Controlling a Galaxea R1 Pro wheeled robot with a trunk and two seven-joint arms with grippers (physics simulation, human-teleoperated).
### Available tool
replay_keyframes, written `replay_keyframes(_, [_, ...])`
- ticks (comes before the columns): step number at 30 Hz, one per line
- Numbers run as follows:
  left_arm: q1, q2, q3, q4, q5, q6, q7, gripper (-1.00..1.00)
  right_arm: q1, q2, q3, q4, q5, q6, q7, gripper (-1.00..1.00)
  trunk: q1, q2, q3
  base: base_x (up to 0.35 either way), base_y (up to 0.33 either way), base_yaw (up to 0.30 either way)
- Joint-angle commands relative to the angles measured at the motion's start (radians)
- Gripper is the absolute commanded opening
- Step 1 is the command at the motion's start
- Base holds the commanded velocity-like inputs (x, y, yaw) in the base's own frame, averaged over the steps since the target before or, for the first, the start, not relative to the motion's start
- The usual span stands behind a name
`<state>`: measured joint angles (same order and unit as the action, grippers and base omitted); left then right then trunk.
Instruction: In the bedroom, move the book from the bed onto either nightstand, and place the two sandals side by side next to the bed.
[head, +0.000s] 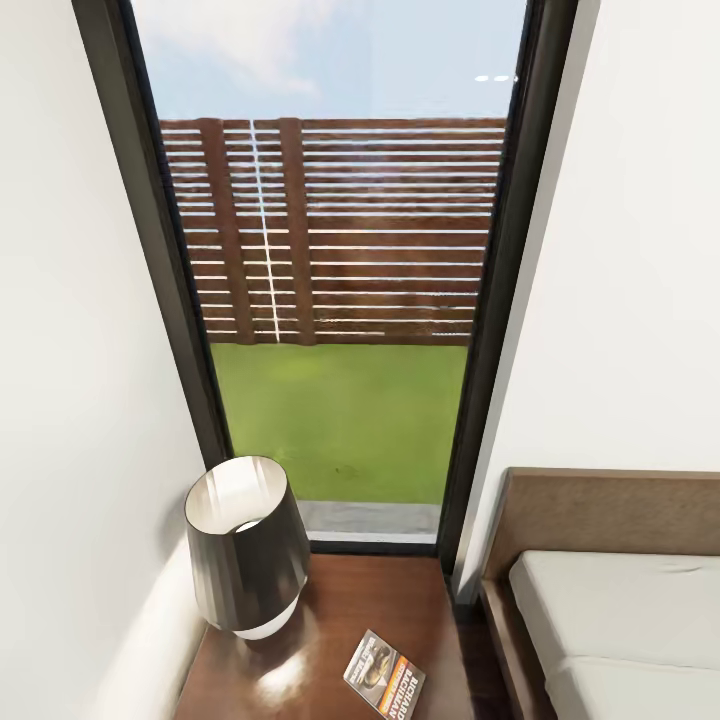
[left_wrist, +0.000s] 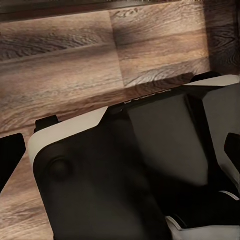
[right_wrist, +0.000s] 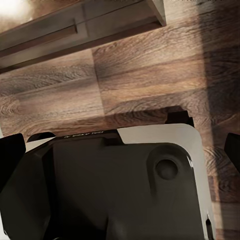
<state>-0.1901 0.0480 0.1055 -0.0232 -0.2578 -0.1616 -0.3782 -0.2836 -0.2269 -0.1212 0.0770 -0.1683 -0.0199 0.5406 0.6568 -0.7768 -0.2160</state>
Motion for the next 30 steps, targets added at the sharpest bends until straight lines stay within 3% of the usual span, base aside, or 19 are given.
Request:
replay_keyframes(1, [0.0, 0.0, 0.008, 0.0, -0.011, -0.004, -0.002, 1.0, -0.002, -0.001, -0.008, 0.004, -0.001, -0.003, 0.004, 1.0, 0.0, -0.001, -0.001, 0.0, 0.0, 0.0])
replay_keyframes(30, [0.0, -0.002, 0.006, 0.0, -0.012, -0.004, -0.002, 1.0, -0.002, 0.001, -0.006, 0.004, 0.0, -0.009, 0.004, 1.0, 0.0, -0.001, -0.001, 0.0, 0.0, 0.0])
